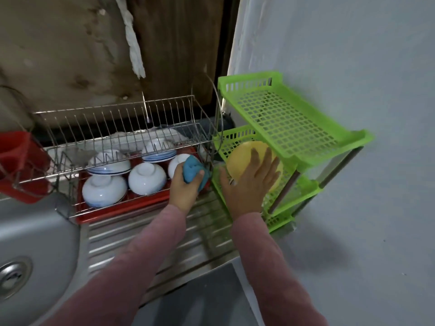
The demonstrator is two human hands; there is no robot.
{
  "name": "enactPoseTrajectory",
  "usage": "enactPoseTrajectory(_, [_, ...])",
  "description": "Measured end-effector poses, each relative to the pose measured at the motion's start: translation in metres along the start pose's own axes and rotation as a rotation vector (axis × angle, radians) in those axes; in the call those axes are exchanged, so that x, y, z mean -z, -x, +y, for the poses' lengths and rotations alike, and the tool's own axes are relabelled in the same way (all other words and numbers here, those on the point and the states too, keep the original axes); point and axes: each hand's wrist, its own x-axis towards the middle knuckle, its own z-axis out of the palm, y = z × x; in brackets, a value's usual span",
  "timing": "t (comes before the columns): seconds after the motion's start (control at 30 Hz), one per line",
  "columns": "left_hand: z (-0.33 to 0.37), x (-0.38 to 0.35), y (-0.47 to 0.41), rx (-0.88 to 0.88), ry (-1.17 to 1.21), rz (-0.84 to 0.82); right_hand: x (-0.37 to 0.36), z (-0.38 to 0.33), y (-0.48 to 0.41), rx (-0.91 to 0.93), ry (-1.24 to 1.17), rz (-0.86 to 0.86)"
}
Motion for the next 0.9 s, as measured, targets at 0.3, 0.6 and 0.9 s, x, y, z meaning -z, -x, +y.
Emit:
enactPoseTrajectory(0.3, [-0.008, 0.048, 0.045, 0.103, 0.041, 0.163, -0.012, -0.022, 0.066, 0.260, -0.465, -0.247])
enactPoseTrajectory(0.6, [-0.020, 0.152, 0.127, 0.166, 0.123, 0.432, -0.020, -0.064, 0.153, 0.043, -0.603, -0.909])
enactPoseTrajectory(0.9, [-0.025, 0.304, 0.244, 0.149, 0.173, 0.810, -0.015, -0.174, 0.265, 0.130, -0.642, -1.230])
